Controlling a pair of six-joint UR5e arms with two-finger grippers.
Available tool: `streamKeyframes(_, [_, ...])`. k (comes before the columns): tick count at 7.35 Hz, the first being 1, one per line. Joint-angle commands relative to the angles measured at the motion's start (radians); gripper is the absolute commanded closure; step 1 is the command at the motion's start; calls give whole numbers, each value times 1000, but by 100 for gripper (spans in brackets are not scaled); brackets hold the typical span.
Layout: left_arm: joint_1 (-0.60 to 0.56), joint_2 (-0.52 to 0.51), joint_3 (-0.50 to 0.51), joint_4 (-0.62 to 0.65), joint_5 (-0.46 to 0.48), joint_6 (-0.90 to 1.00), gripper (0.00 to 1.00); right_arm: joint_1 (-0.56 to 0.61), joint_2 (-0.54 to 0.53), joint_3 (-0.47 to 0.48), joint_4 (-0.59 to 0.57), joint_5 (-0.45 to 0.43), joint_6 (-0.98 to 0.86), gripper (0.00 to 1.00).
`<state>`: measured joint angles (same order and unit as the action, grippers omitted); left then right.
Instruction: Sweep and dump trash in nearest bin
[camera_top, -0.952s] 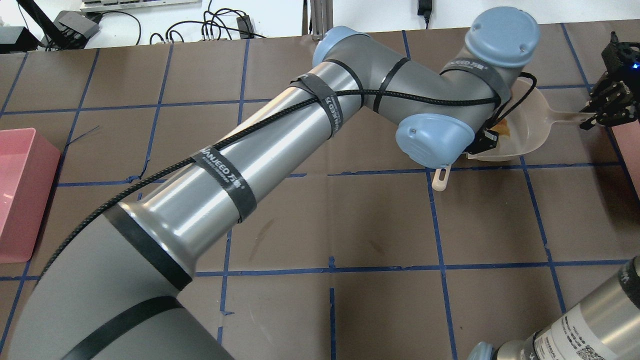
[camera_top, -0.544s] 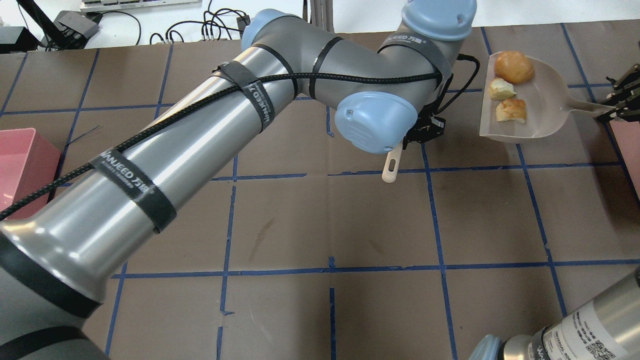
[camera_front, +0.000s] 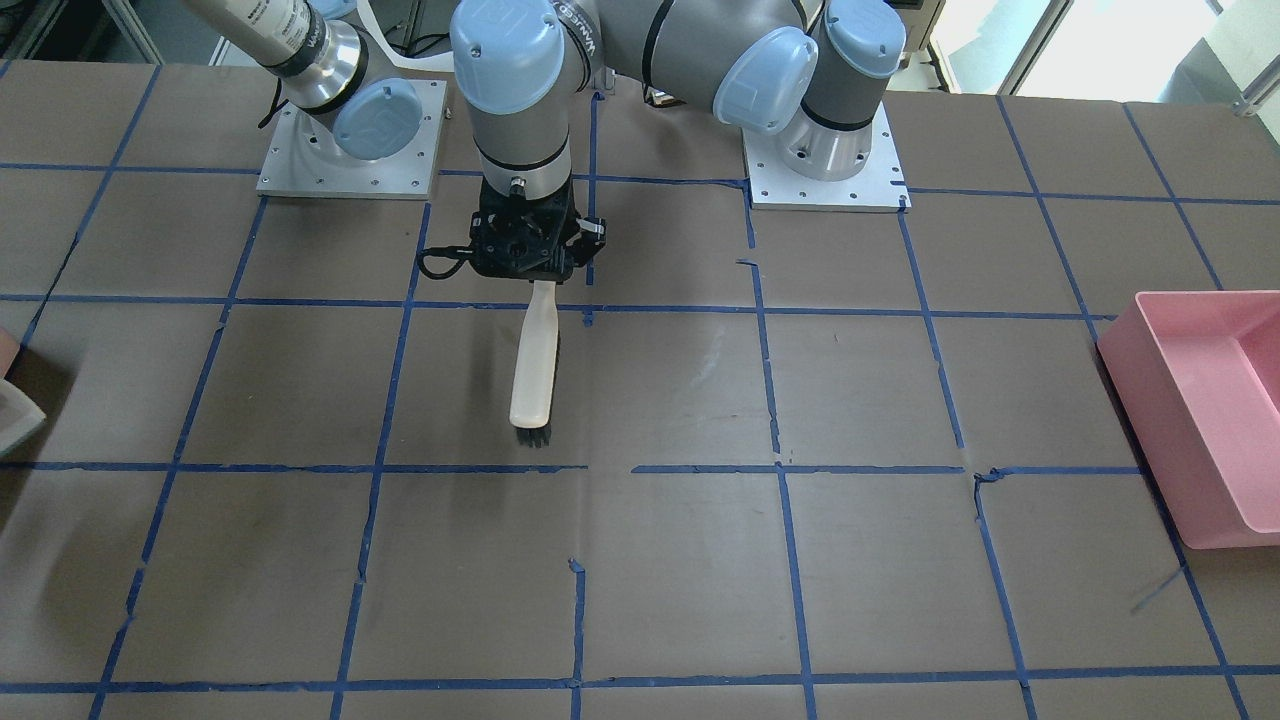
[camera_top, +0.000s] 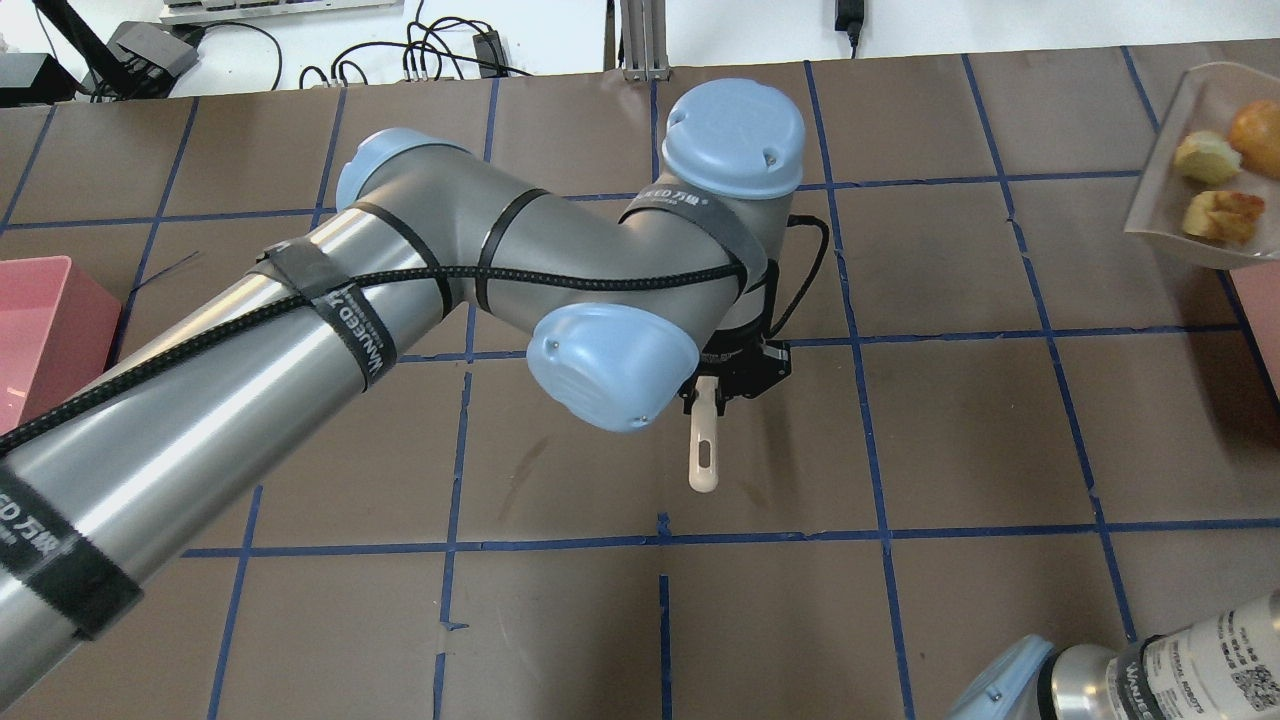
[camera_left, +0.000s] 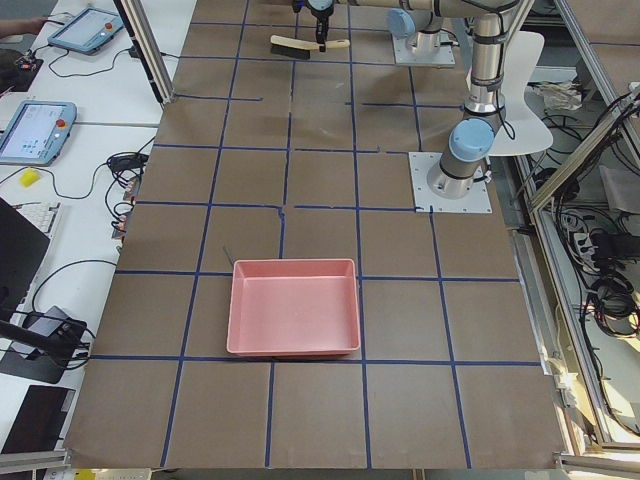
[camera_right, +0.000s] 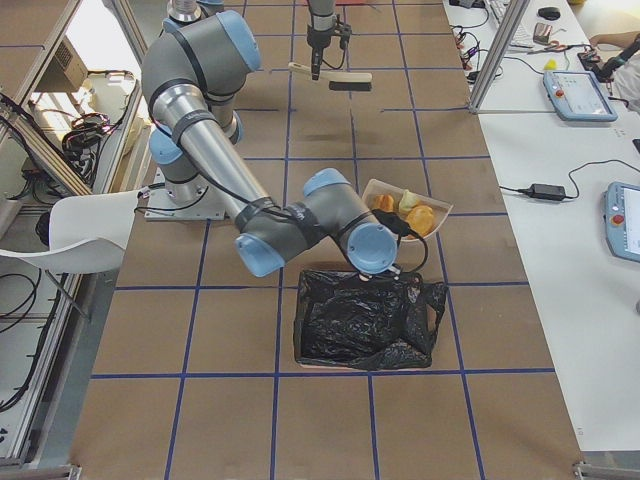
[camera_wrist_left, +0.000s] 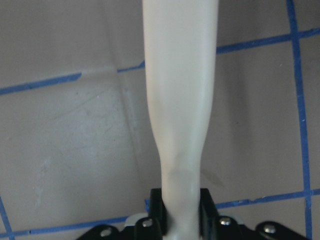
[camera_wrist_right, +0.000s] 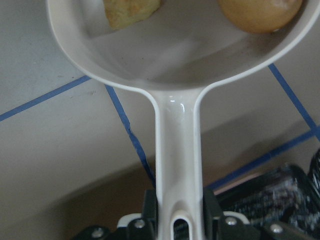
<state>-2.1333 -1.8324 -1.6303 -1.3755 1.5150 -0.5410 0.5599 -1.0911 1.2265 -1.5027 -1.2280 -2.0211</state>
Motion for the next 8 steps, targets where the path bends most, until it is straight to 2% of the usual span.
streamKeyframes(1, [0, 27, -89, -13, -67, -169, 94, -154, 25, -150, 76, -43, -7, 100])
streamKeyframes(3, [-5, 39, -170, -8, -65, -168, 94, -192, 123, -307, 72, -131, -4, 100])
streamKeyframes(6, [-8, 88, -247, 12, -61, -120, 94, -169, 116, -305, -45, -368, -25, 100])
streamKeyframes(7, [-16, 93, -272, 36, -59, -97, 94, -128, 97, -298, -54, -461, -43, 100])
streamKeyframes(8, [-19, 110, -308, 67, -61, -85, 94, -92, 97, -292, -97, -514, -44, 100])
